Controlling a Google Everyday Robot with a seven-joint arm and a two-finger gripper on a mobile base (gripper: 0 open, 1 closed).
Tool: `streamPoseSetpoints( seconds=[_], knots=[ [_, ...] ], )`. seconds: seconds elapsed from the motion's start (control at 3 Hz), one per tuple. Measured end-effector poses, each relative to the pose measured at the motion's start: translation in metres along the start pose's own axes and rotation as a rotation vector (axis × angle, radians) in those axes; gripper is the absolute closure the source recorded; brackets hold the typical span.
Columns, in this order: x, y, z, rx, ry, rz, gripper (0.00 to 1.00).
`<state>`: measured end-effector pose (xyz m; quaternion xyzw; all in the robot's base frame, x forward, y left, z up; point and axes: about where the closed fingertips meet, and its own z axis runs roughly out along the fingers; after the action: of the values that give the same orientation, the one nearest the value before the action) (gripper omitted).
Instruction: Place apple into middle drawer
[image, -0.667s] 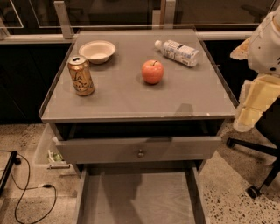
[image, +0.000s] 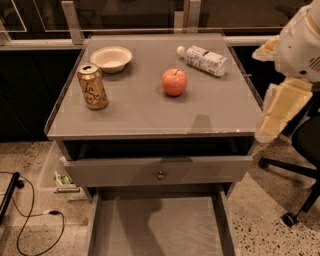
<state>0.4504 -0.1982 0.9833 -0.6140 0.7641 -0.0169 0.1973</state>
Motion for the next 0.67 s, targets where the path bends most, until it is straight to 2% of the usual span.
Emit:
streamPoseSetpoints(
  seconds=[0.33, 0.67],
  knots=[
    [-0.041, -0.019, 0.013, 0.025, -0.141, -0.061, 0.00],
    [-0.084, -0.053, 0.037, 0.050, -0.297, -0.109, 0.00]
  ],
)
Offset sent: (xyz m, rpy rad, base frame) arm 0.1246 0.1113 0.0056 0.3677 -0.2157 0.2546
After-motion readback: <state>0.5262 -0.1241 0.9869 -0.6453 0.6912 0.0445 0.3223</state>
